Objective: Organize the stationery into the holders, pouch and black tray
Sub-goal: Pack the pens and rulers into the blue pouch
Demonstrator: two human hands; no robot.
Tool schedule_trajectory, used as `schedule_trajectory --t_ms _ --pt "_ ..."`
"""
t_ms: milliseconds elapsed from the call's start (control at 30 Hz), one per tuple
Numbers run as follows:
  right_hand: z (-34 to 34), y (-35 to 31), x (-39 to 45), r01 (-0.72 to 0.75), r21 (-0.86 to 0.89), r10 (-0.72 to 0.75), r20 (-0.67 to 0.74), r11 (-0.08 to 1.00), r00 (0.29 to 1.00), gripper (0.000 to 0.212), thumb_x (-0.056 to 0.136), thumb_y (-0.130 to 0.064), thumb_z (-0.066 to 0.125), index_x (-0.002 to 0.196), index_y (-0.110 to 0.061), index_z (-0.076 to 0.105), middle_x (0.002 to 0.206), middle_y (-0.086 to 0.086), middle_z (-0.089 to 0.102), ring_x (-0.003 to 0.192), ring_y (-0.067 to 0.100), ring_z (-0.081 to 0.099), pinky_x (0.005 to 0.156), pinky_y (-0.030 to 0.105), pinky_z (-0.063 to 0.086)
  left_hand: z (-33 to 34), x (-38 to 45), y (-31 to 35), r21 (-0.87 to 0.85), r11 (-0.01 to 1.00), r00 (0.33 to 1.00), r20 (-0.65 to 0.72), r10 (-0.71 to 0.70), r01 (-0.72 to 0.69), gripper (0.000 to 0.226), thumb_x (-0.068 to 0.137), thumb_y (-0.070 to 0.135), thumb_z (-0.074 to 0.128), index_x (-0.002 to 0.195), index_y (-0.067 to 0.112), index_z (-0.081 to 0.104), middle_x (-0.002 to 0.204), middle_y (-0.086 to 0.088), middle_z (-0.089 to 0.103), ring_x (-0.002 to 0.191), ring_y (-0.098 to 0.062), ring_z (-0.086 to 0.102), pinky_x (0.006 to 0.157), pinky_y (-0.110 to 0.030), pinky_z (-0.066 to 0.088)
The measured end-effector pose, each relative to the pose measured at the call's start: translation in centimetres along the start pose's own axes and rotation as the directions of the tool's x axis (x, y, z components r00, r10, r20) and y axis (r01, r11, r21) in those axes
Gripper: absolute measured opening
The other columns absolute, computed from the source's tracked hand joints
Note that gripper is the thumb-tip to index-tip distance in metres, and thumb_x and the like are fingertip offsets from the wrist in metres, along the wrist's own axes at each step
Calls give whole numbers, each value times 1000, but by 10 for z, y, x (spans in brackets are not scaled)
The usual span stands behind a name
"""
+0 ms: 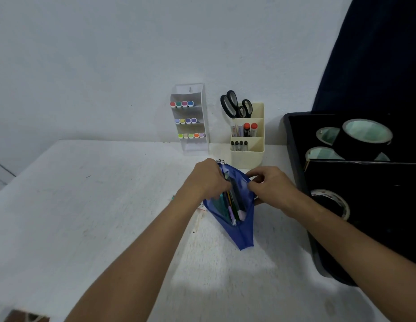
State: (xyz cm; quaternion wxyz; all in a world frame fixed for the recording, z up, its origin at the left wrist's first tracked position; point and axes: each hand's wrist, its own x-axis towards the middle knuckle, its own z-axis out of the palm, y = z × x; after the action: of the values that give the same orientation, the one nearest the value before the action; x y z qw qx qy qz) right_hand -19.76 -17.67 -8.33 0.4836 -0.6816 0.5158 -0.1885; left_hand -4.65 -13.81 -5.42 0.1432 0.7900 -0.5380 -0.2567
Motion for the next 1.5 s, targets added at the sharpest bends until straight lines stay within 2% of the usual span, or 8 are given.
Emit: schedule_trajectory --t_ms 67,133,333,533,733,900,1133,1500 --pt "0 0 0 2 -6 -2 3 1000 1000 34 92 -9 56 126 -12 55 91 3 64 71 13 67 50 19 54 7 5 1 -15 1000 998 -65 -4 3 16 78 15 63 86 2 67 65 -5 61 52 -14 53 45 -19 42" --pt "-1 0 1 3 -2 -3 3 1000 1000 35 91 -9 57 126 -11 55 94 5 64 72 14 68 50 19 55 14 6 2 -41 999 984 -177 28 -35 17 80 10 61 95 2 62 84 -10 65 66 -16 52 47 -18 34" --pt "-2 2 1 3 0 -3 -6 1000 1000 34 91 -10 57 126 -12 55 100 8 66 75 19 70 55 24 59 22 3 -3 -44 994 948 -309 79 -97 25 86 7 54 109 3 61 108 -13 66 93 -26 60 70 -25 38" --pt "0 3 3 -4 9 4 -5 1000 1000 35 90 -13 60 125 -12 56 96 5 66 76 18 69 49 19 54 0 15 -25 -150 988 919 -386 -81 24 35 86 2 49 118 9 62 118 -13 62 99 -27 62 77 -26 47" --pt "0 4 3 -5 -7 5 -14 1000 1000 35 90 -14 60 125 -13 56 98 7 65 80 18 67 49 21 55 -19 35 -48 10 996 963 -257 -79 84 40 84 0 59 121 13 60 126 -10 58 112 -26 57 84 -25 44" --pt "-1 4 2 -10 -23 10 -23 1000 1000 36 91 -14 59 127 -13 55 103 8 65 84 19 66 51 24 57 -16 47 -57 80 993 987 -136 -81 92 32 86 15 67 117 16 63 126 -10 58 110 -25 57 82 -26 44" --pt "-3 5 3 -33 -45 31 -34 998 999 36 91 -15 58 127 -12 55 102 8 65 82 20 65 49 23 55 -2 50 -63 87 990 994 -20 -108 109 48 87 36 65 128 12 55 119 -14 62 105 -31 61 83 -33 50" --pt "-2 3 2 -47 -63 45 -30 997 999 34 91 -18 59 124 -14 57 97 7 64 79 19 64 47 22 54 -3 47 -68 104 992 991 -119 -57 70 37 85 27 67 120 16 62 127 -9 56 109 -25 56 80 -23 40"
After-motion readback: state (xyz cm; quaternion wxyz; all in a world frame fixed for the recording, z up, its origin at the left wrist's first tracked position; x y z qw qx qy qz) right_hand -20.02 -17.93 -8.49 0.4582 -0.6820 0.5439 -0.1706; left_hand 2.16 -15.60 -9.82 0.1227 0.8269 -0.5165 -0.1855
